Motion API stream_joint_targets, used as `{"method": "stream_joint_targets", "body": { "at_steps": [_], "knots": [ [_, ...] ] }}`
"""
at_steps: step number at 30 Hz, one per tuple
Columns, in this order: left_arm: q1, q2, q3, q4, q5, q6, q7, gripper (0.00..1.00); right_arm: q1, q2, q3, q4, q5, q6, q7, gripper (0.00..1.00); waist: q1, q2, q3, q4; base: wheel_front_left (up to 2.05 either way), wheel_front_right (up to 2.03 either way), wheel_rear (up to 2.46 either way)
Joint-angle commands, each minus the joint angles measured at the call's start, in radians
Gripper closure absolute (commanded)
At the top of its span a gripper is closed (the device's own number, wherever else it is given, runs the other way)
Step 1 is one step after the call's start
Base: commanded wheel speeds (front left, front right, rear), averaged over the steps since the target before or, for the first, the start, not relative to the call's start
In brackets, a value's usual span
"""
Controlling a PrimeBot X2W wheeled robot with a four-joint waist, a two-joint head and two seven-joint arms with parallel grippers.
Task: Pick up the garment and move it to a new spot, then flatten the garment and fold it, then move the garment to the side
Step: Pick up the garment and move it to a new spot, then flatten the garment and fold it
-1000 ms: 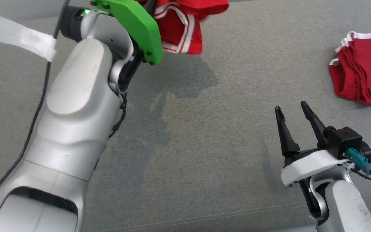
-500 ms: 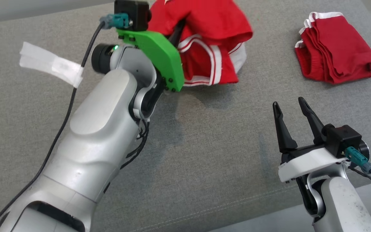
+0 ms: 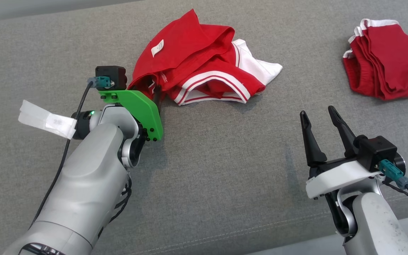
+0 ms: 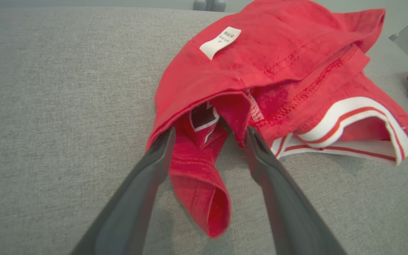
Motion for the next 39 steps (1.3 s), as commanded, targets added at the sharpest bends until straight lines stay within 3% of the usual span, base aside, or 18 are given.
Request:
{"method": "stream_joint_targets", "body": {
  "at_steps": [1,12,22,32,39],
  "knots": [
    [0.01,0.009,-0.001,0.002,0.001,0.009,-0.01,0.0,-0.005,-0.001,-0.002,0.003,-0.007,-0.001,0.002,0.0,0.0001,0.0,-0.018,0.012,0.0,0.0,0.0],
    [-0.022,0.026,-0.039,-0.057,0.052,0.029,-0.03,0.0,0.026,-0.001,0.011,0.017,-0.004,-0.001,0.011,0.0,0.0001,0.0,-0.087,0.008,0.0,0.0,0.0],
    [-0.06,0.0,-0.105,-0.102,0.089,0.023,0.021,0.0,0.03,-0.001,0.036,0.017,0.012,-0.001,0.01,0.0,0.0001,0.0,-0.084,-0.068,0.0,0.0,0.0],
    [-0.125,0.016,-0.192,-0.028,0.185,0.056,0.051,0.0,0.014,0.0,0.049,0.03,0.033,-0.001,-0.012,0.0,0.0001,0.0,-0.033,-0.165,0.0,0.0,0.0],
    [-0.151,0.036,-0.209,0.026,0.204,0.07,0.051,0.0,0.006,0.0,0.05,0.043,0.048,-0.001,-0.028,0.0,0.0001,0.0,-0.004,-0.196,0.0,0.0,0.0]
  ]
}}
